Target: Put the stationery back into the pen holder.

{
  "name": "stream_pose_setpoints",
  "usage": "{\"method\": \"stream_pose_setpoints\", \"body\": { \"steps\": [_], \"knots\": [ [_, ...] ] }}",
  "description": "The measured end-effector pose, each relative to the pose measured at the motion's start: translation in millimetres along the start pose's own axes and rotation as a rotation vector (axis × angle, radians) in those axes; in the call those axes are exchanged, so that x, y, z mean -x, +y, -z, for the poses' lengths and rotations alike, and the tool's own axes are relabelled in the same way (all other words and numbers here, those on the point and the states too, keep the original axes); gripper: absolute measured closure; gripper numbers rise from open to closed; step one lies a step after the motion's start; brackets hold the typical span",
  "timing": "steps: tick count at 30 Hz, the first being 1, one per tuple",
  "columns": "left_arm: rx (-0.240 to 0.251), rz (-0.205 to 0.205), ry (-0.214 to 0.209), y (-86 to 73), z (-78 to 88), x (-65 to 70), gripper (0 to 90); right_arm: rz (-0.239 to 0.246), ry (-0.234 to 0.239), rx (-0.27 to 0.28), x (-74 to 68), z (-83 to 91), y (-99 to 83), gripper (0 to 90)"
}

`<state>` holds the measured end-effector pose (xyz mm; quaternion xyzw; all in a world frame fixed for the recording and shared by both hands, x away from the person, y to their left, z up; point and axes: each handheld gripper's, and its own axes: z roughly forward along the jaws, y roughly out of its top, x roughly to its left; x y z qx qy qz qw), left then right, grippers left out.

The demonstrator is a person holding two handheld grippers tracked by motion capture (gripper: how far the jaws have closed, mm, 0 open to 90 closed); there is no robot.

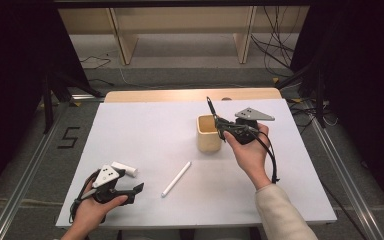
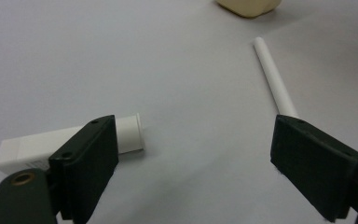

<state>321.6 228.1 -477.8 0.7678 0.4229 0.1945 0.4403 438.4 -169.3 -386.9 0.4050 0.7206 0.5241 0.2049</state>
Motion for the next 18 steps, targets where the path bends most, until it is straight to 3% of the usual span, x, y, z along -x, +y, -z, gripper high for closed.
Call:
{"method": "stream_pose_setpoints", "body": {
  "steps": [18],
  "knots": [
    [-0.002, -0.002, -0.001, 0.1, 0.1, 0.0, 14.9, -0.007, -0.010, 0.016, 2.5, -10.8, 9.9, 80.2]
  ]
}}
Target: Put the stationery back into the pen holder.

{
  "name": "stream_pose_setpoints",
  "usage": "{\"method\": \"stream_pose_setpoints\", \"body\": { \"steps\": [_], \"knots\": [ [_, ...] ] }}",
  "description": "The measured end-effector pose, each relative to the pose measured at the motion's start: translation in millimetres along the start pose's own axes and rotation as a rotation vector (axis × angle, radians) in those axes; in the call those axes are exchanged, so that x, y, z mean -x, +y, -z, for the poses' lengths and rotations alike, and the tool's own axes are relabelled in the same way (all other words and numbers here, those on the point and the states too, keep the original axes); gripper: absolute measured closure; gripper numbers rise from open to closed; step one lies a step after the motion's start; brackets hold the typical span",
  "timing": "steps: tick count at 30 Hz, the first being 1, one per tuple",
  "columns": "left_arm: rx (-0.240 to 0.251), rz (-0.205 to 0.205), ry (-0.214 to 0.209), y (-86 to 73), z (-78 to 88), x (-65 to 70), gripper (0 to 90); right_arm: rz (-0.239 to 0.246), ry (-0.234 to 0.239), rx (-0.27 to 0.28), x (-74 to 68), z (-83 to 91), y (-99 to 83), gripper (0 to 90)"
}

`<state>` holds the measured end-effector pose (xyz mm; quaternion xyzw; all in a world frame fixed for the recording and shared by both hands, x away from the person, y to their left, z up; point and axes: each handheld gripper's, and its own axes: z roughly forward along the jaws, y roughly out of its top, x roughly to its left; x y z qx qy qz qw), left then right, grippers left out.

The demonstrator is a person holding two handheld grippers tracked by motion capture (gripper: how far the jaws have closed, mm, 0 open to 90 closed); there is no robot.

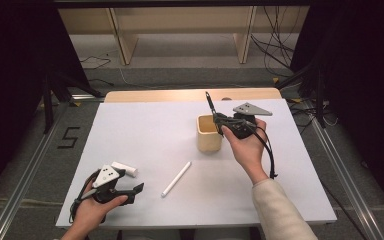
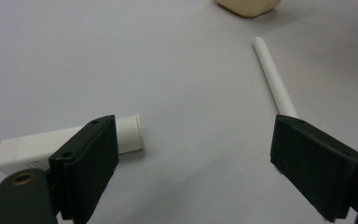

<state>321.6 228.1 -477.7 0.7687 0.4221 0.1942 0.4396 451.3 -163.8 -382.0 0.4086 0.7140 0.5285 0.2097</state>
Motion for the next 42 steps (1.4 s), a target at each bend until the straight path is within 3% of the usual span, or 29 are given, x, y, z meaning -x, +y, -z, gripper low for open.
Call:
{"method": "stream_pose_setpoints", "body": {
  "steps": [18, 31, 36, 42],
  "knots": [
    [0.001, 0.000, -0.001, -0.2, -0.1, -0.1, 14.9, 0.004, -0.049, 0.036, 9.7, -28.7, 9.4, 80.1],
    [0.000, -0.001, -0.002, -0.2, -0.2, 0.1, 14.9, 0.031, -0.082, 0.010, 12.7, -43.3, 1.5, 79.4],
    [0.000, 0.000, -0.002, -0.3, -0.2, 0.0, 14.9, 0.045, -0.063, -0.022, 14.3, -45.3, -1.4, 68.5],
    [0.000, 0.001, -0.007, -0.1, -0.3, 1.3, 15.0, 0.050, -0.066, 0.006, 14.9, -32.1, -0.3, 57.1]
  ]
}}
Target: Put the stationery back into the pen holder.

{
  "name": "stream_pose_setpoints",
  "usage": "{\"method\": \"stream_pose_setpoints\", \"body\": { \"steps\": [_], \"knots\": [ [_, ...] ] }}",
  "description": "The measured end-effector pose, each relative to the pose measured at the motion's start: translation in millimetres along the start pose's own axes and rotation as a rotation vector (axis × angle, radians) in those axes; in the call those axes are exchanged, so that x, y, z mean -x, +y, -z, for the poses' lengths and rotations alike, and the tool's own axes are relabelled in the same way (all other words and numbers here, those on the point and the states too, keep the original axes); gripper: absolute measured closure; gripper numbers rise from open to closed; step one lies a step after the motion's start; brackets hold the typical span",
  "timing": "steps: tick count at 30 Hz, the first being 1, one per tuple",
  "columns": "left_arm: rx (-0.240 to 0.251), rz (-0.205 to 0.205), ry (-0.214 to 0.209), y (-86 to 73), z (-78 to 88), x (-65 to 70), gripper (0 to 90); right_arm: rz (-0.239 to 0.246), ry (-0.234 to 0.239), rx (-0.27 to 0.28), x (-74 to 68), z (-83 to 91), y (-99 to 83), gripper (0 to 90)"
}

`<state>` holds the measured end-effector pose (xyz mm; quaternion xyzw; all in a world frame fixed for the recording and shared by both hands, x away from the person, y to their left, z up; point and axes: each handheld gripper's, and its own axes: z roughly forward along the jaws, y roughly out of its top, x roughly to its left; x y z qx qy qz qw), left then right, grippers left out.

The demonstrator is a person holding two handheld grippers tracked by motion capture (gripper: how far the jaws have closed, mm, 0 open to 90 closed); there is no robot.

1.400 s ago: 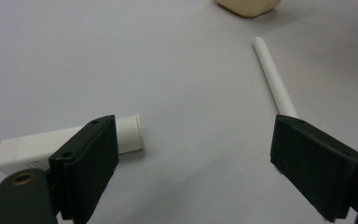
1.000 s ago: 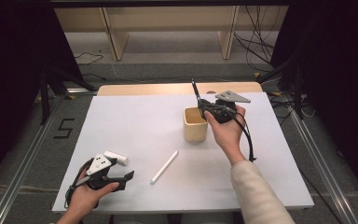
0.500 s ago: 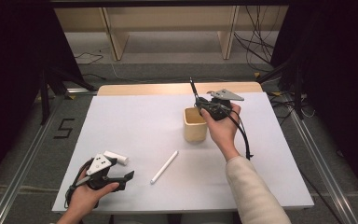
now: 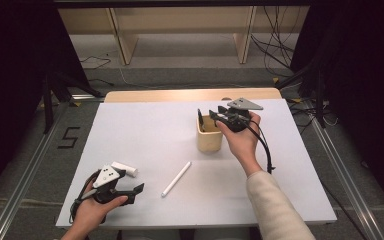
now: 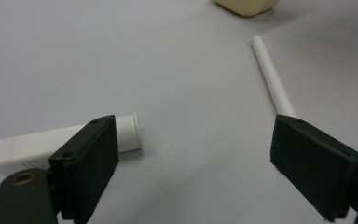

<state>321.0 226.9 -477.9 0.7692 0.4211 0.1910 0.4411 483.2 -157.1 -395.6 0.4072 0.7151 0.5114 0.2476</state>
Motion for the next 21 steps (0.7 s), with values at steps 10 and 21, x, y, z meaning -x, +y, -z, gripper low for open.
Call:
{"method": "stream_pose_setpoints", "body": {
  "steps": [10, 21],
  "knots": [
    [-0.001, -0.010, -0.065, 10.1, -7.6, 21.0, 17.3, -0.048, -0.023, -0.034, 7.6, 33.0, -17.0, 43.2],
    [-0.076, -0.077, -0.041, 32.7, -35.9, 55.8, 27.5, -0.048, -0.055, -0.050, 12.2, 60.1, -41.8, 41.4]
  ]
}}
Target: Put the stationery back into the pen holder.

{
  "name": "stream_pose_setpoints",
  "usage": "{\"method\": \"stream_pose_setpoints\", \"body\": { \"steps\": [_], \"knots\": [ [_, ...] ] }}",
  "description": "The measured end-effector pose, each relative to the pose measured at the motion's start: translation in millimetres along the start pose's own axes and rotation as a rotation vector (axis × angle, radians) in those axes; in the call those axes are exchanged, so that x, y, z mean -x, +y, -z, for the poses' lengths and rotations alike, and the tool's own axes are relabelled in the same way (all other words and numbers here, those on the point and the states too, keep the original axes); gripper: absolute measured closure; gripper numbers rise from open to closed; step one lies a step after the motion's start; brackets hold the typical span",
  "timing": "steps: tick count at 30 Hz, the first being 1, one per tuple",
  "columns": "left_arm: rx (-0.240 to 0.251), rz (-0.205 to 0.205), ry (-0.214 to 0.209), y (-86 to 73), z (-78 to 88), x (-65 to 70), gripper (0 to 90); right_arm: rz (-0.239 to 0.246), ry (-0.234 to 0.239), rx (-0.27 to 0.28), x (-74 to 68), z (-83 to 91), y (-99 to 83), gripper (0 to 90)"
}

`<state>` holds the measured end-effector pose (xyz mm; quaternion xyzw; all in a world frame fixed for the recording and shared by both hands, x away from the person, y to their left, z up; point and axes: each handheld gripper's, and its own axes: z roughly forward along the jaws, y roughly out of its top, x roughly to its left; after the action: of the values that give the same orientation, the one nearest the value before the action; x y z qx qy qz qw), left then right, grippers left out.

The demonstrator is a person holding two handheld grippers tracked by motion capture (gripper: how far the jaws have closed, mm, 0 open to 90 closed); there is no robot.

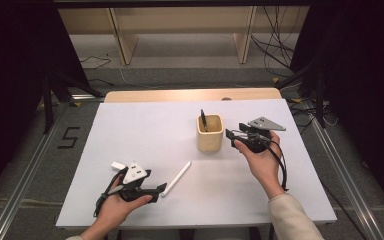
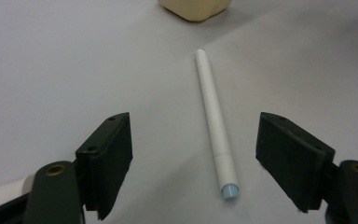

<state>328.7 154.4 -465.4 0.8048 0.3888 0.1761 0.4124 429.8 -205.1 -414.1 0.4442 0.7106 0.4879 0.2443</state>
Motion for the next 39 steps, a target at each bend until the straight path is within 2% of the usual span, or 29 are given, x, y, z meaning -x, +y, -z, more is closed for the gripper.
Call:
{"method": "stream_pose_setpoints", "body": {
  "steps": [6, 16, 18, 22, 27, 39],
  "knots": [
    [-0.091, -0.060, 0.027, 15.4, -24.0, 14.2, 36.4, 0.002, -0.014, -0.020, 2.5, 5.7, -12.2, 41.4],
    [-0.210, -0.083, 0.025, 31.1, -57.8, 21.2, 48.5, 0.007, -0.004, -0.047, 0.0, 8.5, -30.0, 41.7],
    [-0.235, -0.075, 0.022, 33.0, -62.5, 21.8, 50.8, 0.003, -0.002, -0.050, -0.4, 9.4, -32.3, 41.7],
    [-0.266, -0.083, 0.030, 36.5, -66.9, 22.8, 56.1, 0.006, 0.005, -0.054, -1.9, 11.7, -37.0, 41.7],
    [-0.286, -0.071, 0.025, 38.9, -69.0, 21.0, 61.3, 0.001, 0.010, -0.070, -2.6, 12.3, -43.1, 41.5],
    [-0.337, -0.067, 0.009, 39.8, -72.2, 22.5, 65.8, -0.003, 0.018, -0.073, -2.3, 13.0, -43.9, 41.5]
  ]
}}
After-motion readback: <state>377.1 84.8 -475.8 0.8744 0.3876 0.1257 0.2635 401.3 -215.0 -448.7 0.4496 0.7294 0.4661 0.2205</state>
